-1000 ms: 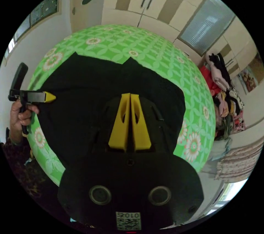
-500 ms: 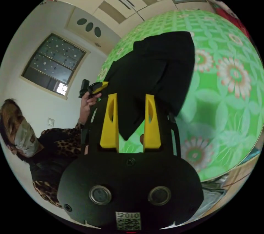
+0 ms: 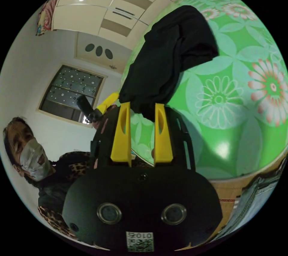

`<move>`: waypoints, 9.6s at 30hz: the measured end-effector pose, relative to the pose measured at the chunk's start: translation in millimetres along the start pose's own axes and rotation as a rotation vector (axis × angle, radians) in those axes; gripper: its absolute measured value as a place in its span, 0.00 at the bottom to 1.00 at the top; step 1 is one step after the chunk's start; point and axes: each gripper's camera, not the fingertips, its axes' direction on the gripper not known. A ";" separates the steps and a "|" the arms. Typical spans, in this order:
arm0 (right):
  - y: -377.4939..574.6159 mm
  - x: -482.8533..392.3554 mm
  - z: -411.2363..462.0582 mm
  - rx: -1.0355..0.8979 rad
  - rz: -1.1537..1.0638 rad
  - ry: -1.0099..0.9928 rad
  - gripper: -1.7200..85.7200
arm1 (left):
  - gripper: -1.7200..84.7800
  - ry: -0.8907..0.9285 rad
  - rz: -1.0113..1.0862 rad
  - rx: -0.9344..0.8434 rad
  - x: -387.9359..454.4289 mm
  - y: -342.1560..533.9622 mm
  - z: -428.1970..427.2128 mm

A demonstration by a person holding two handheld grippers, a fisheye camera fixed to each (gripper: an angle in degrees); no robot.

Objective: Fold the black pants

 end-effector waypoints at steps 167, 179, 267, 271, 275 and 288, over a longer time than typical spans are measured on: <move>209.9 -30.1 -126.8 0.453 0.221 -0.256 0.05 | 0.14 0.947 -1.225 1.415 -36.5 7.1 -671.3; 227.3 -27.6 -128.8 0.479 0.247 -0.273 0.05 | 0.12 0.933 -1.265 1.472 -44.7 33.4 -637.4; 41.2 95.8 -21.3 0.532 0.347 -0.342 0.14 | 0.02 0.304 -0.307 0.889 101.5 -376.9 -232.8; 18.6 117.5 -46.3 0.615 0.352 -0.245 0.13 | 0.02 0.287 -0.304 0.883 68.7 -368.0 -220.6; -4.8 133.6 -58.5 0.651 0.401 -0.119 0.09 | 0.02 0.260 -0.260 0.853 22.8 -380.5 -215.4; -159.7 141.1 -91.9 0.748 0.586 -0.026 0.06 | 0.02 0.149 -0.466 0.687 -118.7 -427.7 -214.4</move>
